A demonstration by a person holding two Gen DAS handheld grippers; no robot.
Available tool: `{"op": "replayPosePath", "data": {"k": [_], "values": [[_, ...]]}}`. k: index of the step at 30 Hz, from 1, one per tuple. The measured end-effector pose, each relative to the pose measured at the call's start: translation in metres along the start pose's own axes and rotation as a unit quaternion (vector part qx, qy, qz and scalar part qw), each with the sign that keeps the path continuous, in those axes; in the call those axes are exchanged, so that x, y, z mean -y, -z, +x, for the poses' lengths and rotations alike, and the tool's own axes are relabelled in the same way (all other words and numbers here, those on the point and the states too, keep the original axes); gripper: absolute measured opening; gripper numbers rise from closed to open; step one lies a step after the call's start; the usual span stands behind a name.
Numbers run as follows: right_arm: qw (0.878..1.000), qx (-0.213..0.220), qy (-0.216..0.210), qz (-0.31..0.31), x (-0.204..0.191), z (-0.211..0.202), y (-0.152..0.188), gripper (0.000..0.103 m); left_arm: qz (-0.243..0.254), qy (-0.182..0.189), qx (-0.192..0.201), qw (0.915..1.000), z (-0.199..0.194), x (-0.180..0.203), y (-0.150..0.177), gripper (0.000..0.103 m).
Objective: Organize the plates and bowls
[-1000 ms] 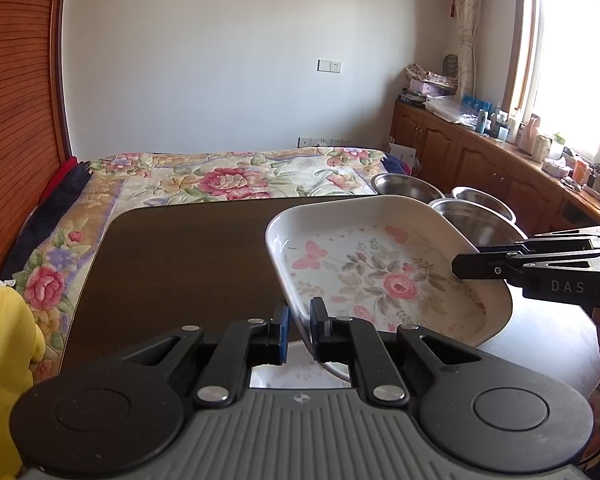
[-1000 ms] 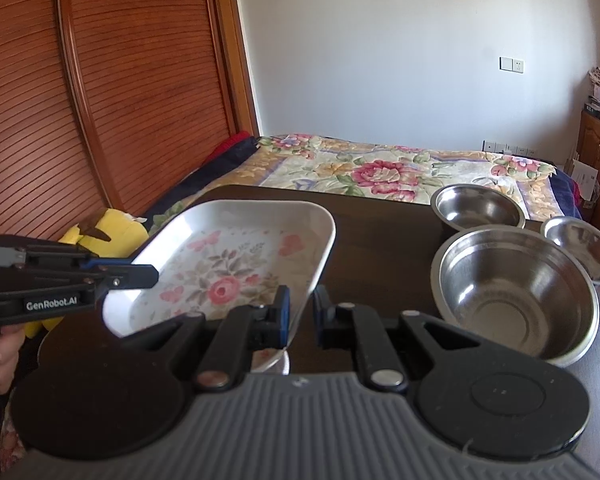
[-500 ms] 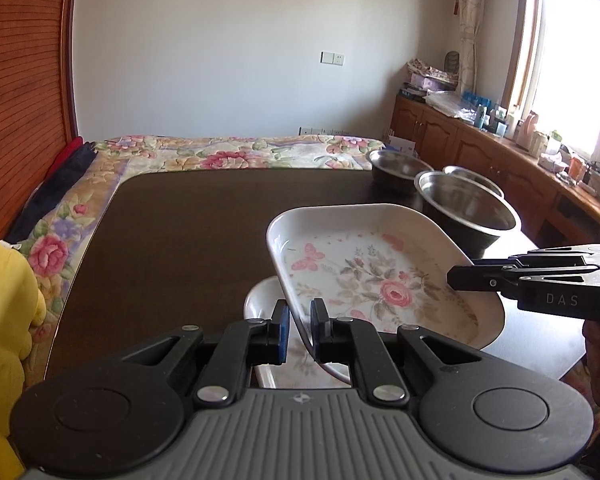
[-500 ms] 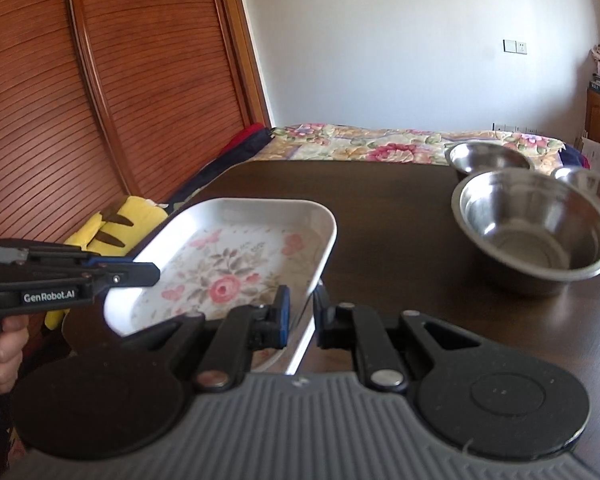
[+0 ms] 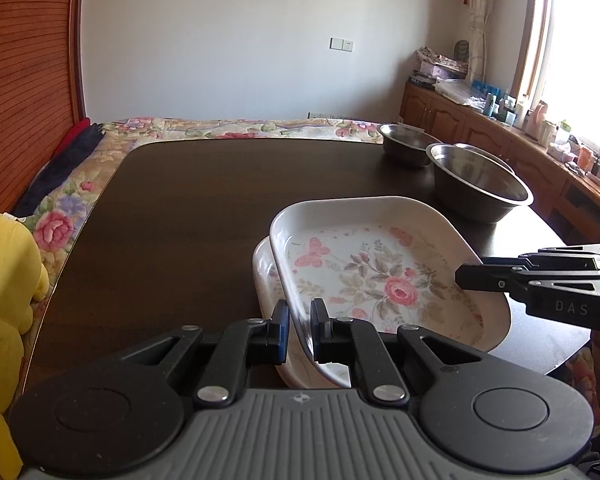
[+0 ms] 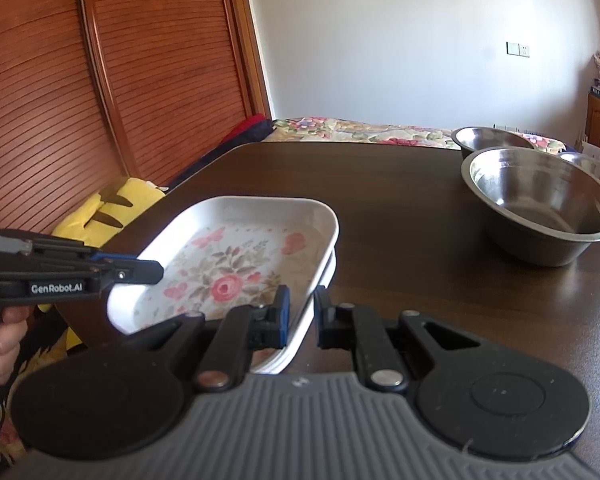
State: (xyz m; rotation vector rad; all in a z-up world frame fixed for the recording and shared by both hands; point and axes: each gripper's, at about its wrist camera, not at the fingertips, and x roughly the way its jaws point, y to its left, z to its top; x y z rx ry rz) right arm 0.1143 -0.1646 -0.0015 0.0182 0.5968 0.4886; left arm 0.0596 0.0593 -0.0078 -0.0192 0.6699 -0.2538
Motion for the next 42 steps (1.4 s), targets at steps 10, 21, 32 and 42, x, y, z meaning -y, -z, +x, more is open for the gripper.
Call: {"op": "replayPosePath", "data": {"k": [10, 21, 32, 42], "values": [[1.0, 0.002, 0.002, -0.001, 0.0, 0.006, 0.004, 0.014, -0.001, -0.006, 0.0, 1.0, 0.003, 0.002, 0.0, 0.012], [1.0, 0.018, 0.003, 0.005, 0.0, 0.009, 0.011, 0.015, -0.007, -0.011, 0.012, 0.9998, 0.004, 0.002, 0.003, 0.023], [0.998, 0.068, 0.005, 0.009, 0.004, -0.005, 0.015, 0.017, -0.011, -0.016, 0.026, 0.9995, 0.003, 0.006, 0.001, 0.028], [0.994, 0.1, 0.019, 0.026, 0.015, -0.025, 0.016, 0.017, 0.015, -0.005, 0.059, 0.9981, -0.01, 0.028, -0.004, 0.036]]}}
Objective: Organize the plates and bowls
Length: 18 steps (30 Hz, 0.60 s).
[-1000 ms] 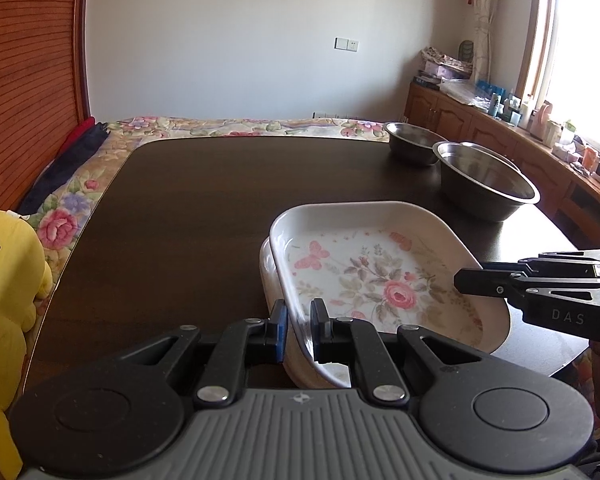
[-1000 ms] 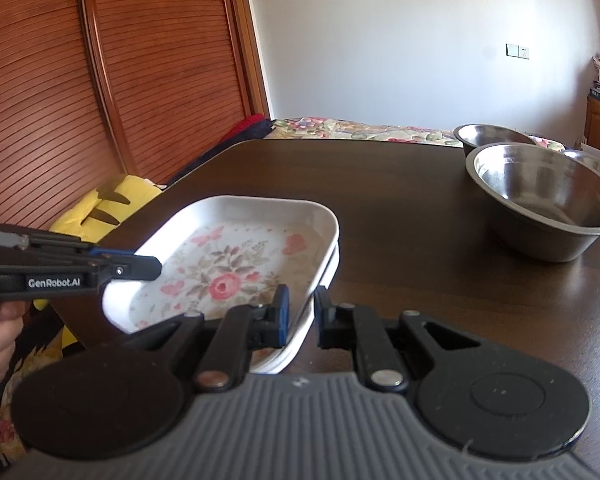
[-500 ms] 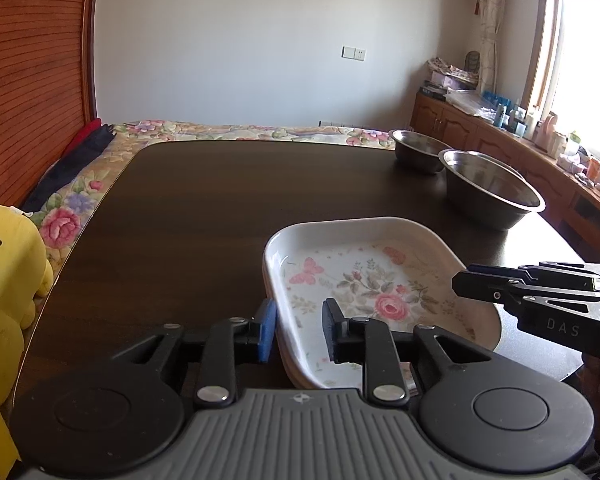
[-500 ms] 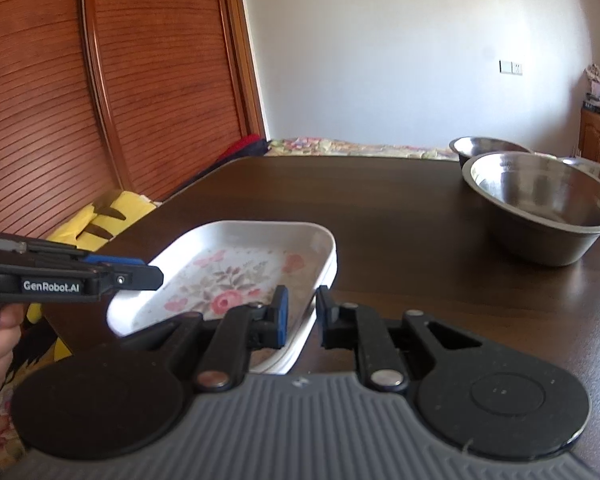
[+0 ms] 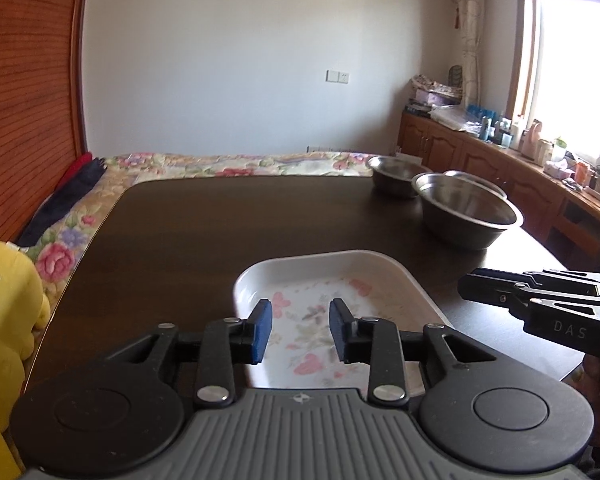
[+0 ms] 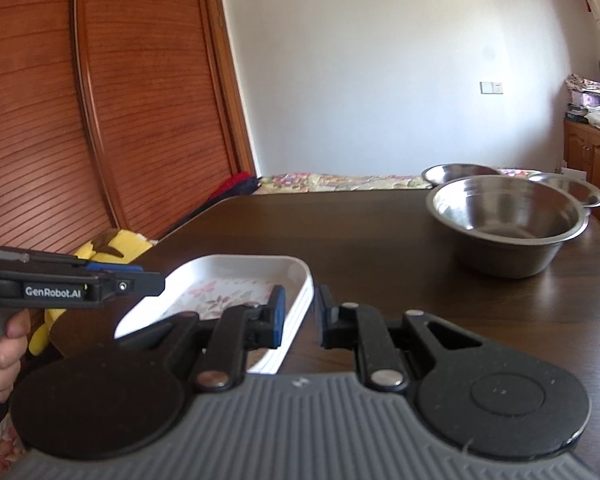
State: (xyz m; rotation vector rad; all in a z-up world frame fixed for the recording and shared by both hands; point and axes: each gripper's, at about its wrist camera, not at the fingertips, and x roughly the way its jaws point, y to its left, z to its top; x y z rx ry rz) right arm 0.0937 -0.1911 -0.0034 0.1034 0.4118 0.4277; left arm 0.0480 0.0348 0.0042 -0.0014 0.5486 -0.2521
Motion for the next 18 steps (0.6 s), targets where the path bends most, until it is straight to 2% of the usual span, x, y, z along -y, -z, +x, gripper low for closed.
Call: {"op": "replayPosePath", "data": {"k": [8, 11, 13, 15, 18], "values": [[0.999, 0.024, 0.03, 0.013, 0.024, -0.014, -0.003, 0.018, 0.024, 0.019, 0.016, 0.9994, 0.012, 0.027, -0.003, 0.058], [0.999, 0.029, 0.042, 0.013, 0.035, -0.016, -0.003, 0.018, 0.023, 0.033, 0.019, 0.999, 0.02, 0.037, -0.004, 0.072], [0.998, 0.033, 0.052, 0.011, 0.043, -0.019, -0.002, 0.019, 0.027, 0.04, 0.022, 0.9986, 0.026, 0.045, -0.006, 0.078], [0.997, 0.038, 0.064, 0.008, 0.051, -0.022, -0.002, 0.029, 0.029, 0.045, 0.025, 0.9983, 0.034, 0.053, -0.009, 0.086], [0.996, 0.046, 0.08, 0.008, 0.067, -0.026, -0.003, 0.036, 0.026, 0.054, 0.027, 0.9979, 0.046, 0.062, -0.015, 0.089]]}}
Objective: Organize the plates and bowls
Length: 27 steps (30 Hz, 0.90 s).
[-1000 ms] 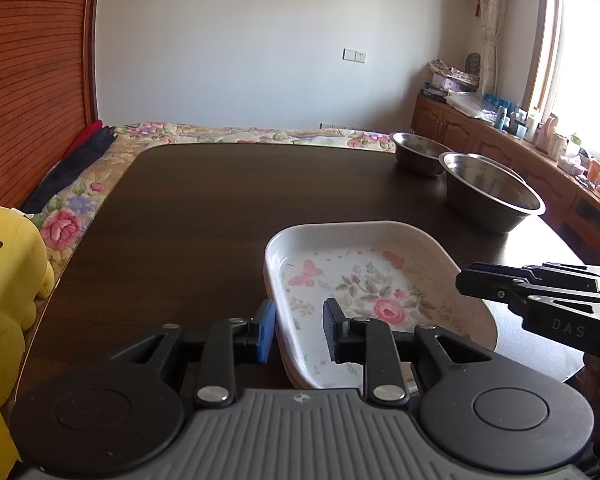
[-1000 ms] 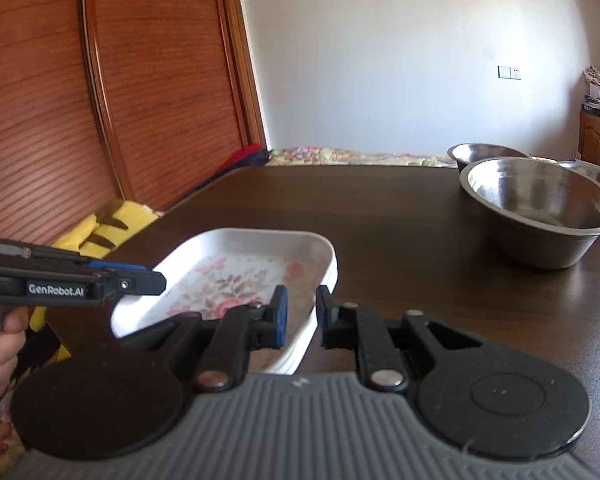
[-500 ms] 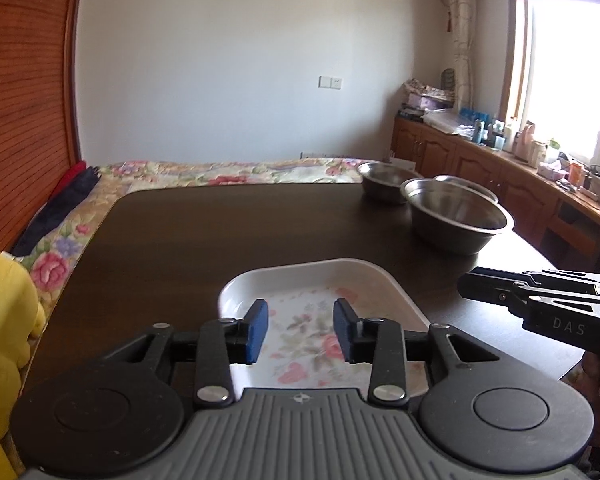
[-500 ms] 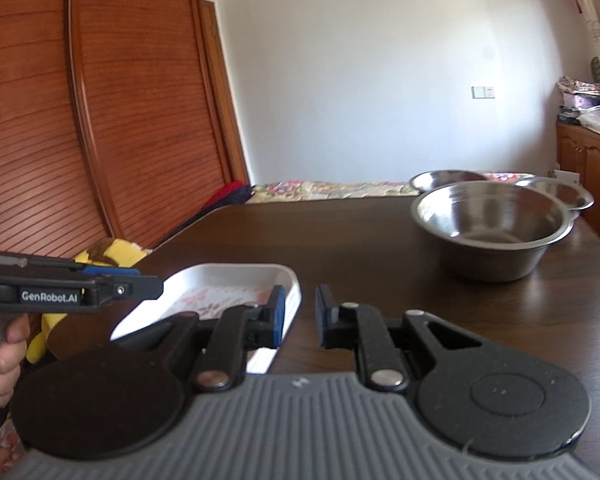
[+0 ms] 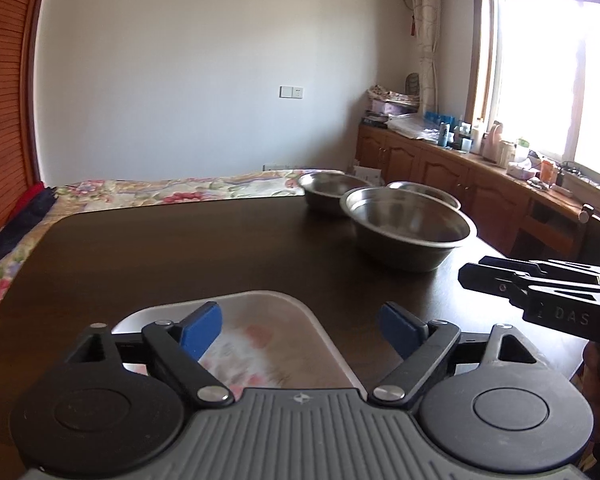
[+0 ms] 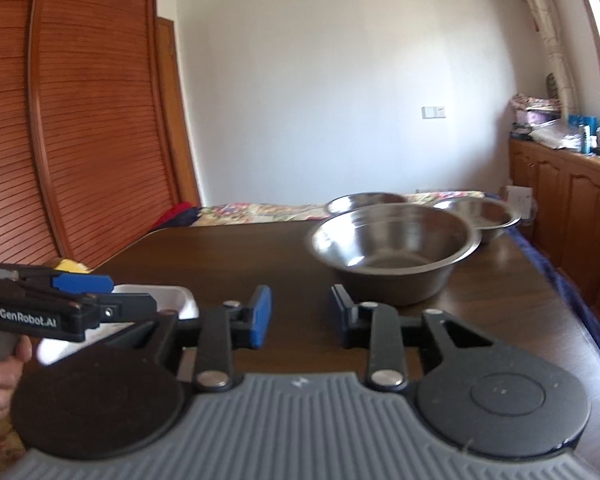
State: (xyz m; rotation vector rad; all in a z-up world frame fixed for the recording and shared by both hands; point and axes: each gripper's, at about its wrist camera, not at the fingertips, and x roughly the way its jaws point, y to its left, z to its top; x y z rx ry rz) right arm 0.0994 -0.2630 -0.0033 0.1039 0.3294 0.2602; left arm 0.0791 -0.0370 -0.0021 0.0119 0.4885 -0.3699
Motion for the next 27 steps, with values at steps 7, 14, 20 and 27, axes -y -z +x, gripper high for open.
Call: {"op": "replayPosePath", "data": {"k": [7, 14, 20, 27], "values": [[0.999, 0.018, 0.034, -0.015, 0.034, 0.006, -0.012, 0.06, 0.0, 0.008, 0.015, 0.9999, 0.024, 0.018, -0.018, 0.091], [0.998, 0.034, 0.044, -0.019, 0.068, 0.025, -0.025, 0.086, 0.006, 0.001, 0.021, 0.9998, 0.045, 0.037, -0.039, 0.097], [0.999, 0.027, 0.04, -0.024, 0.088, 0.046, -0.03, 0.092, -0.011, 0.003, 0.011, 0.9999, 0.071, 0.045, -0.05, 0.102], [1.0, 0.01, 0.03, -0.004, 0.104, 0.067, -0.031, 0.092, -0.013, 0.004, -0.008, 0.9999, 0.099, 0.056, -0.058, 0.101]]}}
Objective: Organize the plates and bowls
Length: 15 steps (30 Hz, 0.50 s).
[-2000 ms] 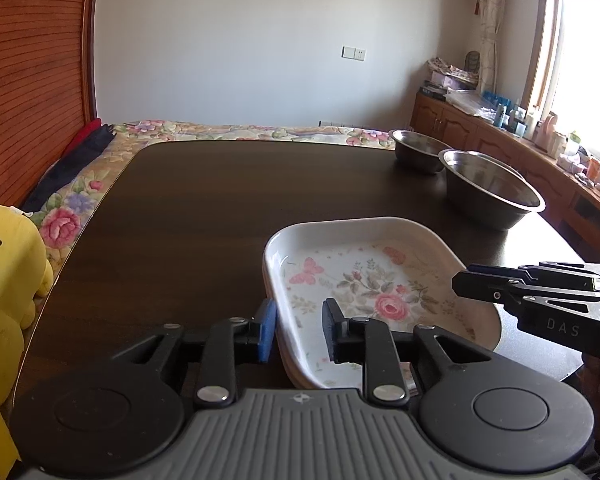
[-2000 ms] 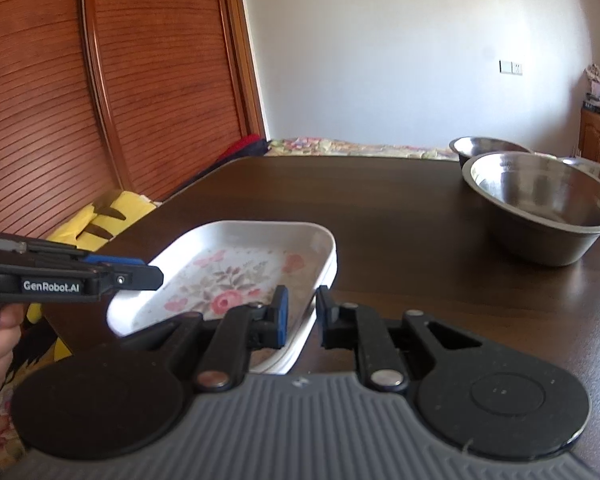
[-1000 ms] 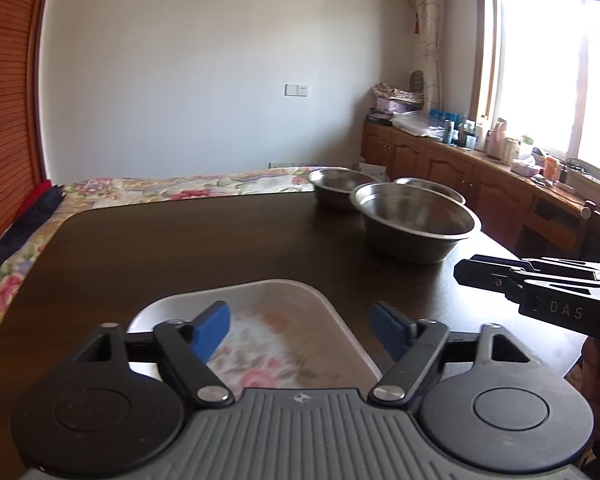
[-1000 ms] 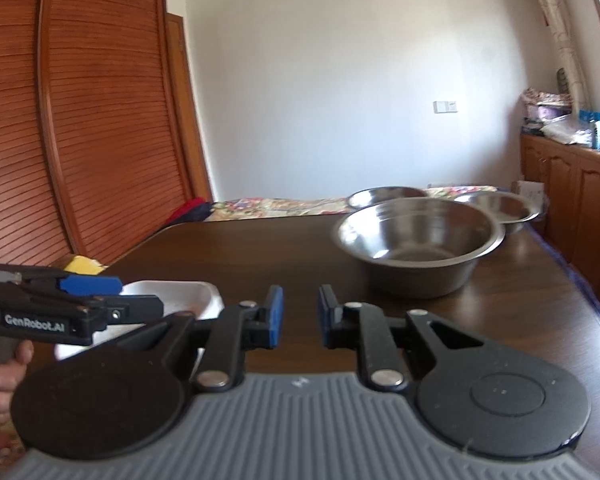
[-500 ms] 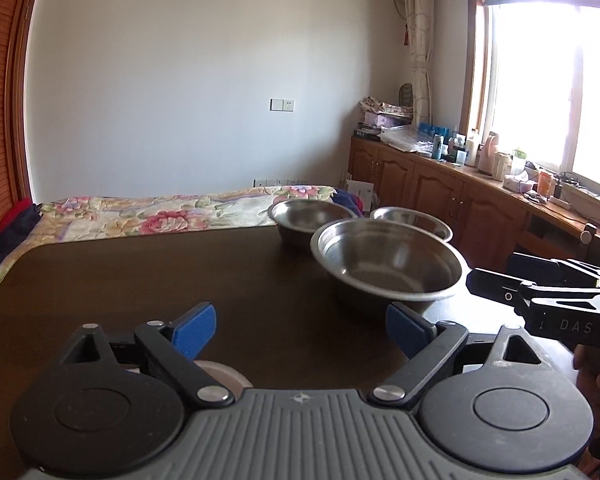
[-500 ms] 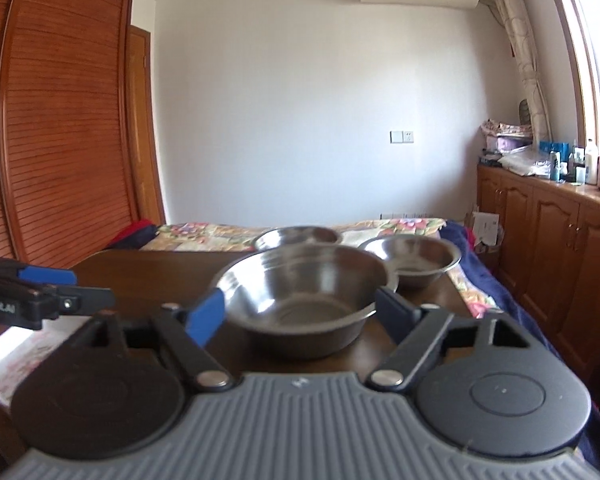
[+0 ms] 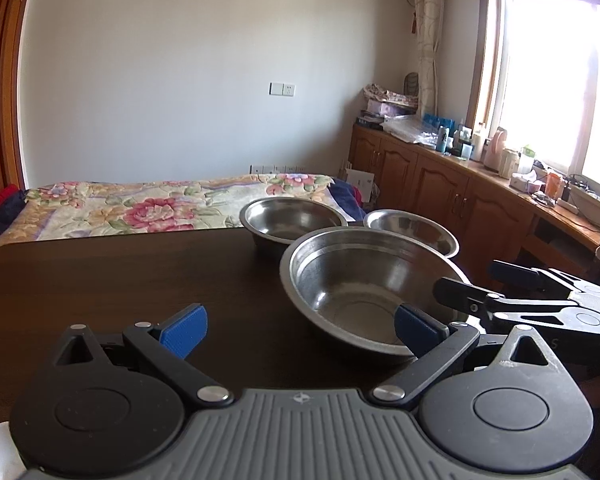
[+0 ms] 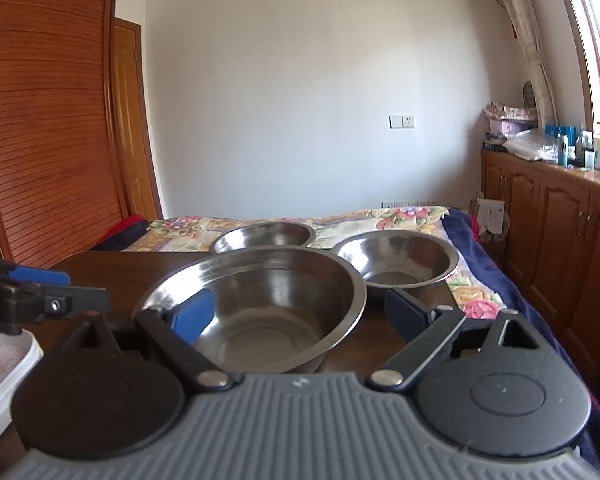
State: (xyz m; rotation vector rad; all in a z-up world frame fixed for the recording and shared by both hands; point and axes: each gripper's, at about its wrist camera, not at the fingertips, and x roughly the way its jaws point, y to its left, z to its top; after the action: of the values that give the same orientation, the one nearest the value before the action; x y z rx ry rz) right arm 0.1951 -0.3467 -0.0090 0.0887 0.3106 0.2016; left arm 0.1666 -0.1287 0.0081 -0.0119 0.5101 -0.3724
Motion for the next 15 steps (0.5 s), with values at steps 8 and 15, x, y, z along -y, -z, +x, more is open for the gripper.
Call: {"op": "replayPosePath", "data": {"k": [8, 15], "values": [[1.0, -0.018, -0.013, 0.002, 0.006, 0.015, 0.001, 0.092, -0.008, 0.005, -0.016, 0.9998, 0.023, 0.007, -0.004, 0.093], [0.999, -0.027, -0.022, 0.024, 0.016, 0.02, 0.0, 0.081, -0.018, 0.005, -0.027, 0.9995, 0.036, 0.007, -0.007, 0.072]]}}
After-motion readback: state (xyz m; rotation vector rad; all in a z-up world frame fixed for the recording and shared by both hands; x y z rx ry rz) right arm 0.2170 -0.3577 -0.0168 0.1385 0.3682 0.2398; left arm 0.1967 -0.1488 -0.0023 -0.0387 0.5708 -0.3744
